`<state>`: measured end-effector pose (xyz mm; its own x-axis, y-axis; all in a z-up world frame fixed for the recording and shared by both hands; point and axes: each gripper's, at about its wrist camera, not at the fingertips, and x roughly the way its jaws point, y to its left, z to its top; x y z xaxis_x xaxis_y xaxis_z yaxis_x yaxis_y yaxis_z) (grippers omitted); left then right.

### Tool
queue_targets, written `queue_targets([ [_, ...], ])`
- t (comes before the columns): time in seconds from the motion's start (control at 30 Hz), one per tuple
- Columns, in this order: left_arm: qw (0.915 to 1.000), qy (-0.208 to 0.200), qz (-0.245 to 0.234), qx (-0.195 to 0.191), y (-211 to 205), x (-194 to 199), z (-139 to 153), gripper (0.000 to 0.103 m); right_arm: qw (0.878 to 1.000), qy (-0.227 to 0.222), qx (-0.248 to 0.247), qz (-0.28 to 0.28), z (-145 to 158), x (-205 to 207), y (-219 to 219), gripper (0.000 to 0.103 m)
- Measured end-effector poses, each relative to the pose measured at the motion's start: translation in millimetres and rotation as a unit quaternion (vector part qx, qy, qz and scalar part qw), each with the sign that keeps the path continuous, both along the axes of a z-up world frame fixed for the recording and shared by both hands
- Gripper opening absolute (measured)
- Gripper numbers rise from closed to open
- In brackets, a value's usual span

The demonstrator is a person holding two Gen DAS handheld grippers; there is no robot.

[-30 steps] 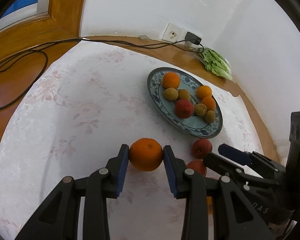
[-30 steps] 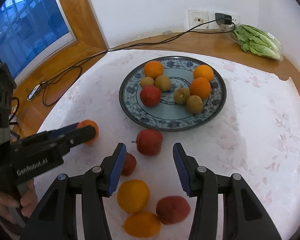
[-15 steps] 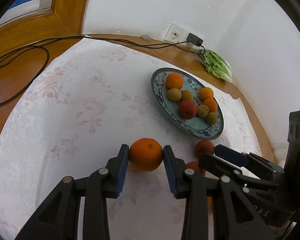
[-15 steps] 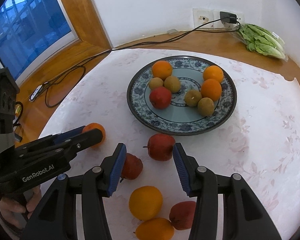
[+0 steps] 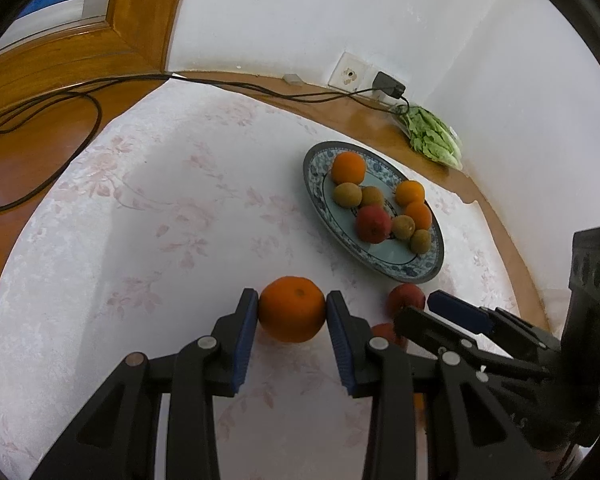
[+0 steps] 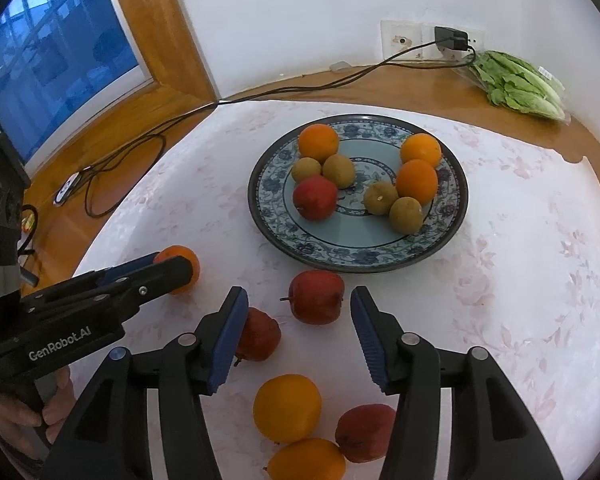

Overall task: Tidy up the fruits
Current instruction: 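Close the right tool on a red apple while the left tool holds the orange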

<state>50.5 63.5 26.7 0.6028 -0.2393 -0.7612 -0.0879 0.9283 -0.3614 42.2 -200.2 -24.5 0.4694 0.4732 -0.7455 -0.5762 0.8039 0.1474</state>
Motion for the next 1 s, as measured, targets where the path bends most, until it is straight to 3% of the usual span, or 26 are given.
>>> queue_targets([
  [0.23, 1.0000, 0.002, 0.003, 0.002, 0, 1, 0, 0.037, 0.998, 0.030, 0.036, -0.033, -3, 15, -15, 0.055],
  [0.5, 1.0000, 0.002, 0.003, -0.001, 2, 0, 0, 0.037, 0.997, 0.066, 0.027, -0.043, -15, 27, -5, 0.048],
  [0.67, 1.0000, -0.002, 0.001, -0.002, 1, -1, 2, 0.037, 0.997, 0.061, 0.020, -0.036, -16, 26, 4, 0.038],
  [1.0, 1.0000, -0.003, -0.001, -0.003, 1, -2, 3, 0.037, 0.998, 0.056, 0.021, -0.035, -14, 24, 0, 0.038],
])
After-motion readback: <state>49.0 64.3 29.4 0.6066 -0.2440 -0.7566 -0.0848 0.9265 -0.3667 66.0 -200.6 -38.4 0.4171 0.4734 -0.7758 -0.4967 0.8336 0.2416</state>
